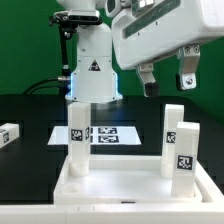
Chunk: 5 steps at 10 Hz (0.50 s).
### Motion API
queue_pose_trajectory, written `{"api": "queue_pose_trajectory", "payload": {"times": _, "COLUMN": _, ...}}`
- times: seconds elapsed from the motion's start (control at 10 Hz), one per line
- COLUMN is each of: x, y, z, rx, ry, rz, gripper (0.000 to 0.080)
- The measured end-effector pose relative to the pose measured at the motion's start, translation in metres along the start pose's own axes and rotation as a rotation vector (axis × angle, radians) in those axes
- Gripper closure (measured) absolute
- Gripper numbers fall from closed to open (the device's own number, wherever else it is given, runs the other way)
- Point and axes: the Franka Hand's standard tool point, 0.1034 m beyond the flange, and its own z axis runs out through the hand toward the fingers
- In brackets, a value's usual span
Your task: Assemble desk
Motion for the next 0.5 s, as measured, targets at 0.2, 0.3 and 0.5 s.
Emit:
{"api": "queue_pose_trajectory", "payload": {"times": 0.2, "x": 0.012, "y": 0.015, "z": 0.001, "rx": 0.000, "ry": -0.004, "rz": -0.160, "gripper": 0.0150}}
{"api": "queue_pose_trajectory", "payload": {"times": 0.3, "x": 0.028, "y": 0.033, "z": -0.005, "rx": -0.007, "ry": -0.005, "rz": -0.284, "gripper": 0.0150}}
{"api": "queue_pose_trajectory", "payload": {"times": 0.5, "x": 0.071, "y": 0.071, "z": -0.028, "rx": -0.024, "ry": -0.040, "rz": -0.493, "gripper": 0.0150}}
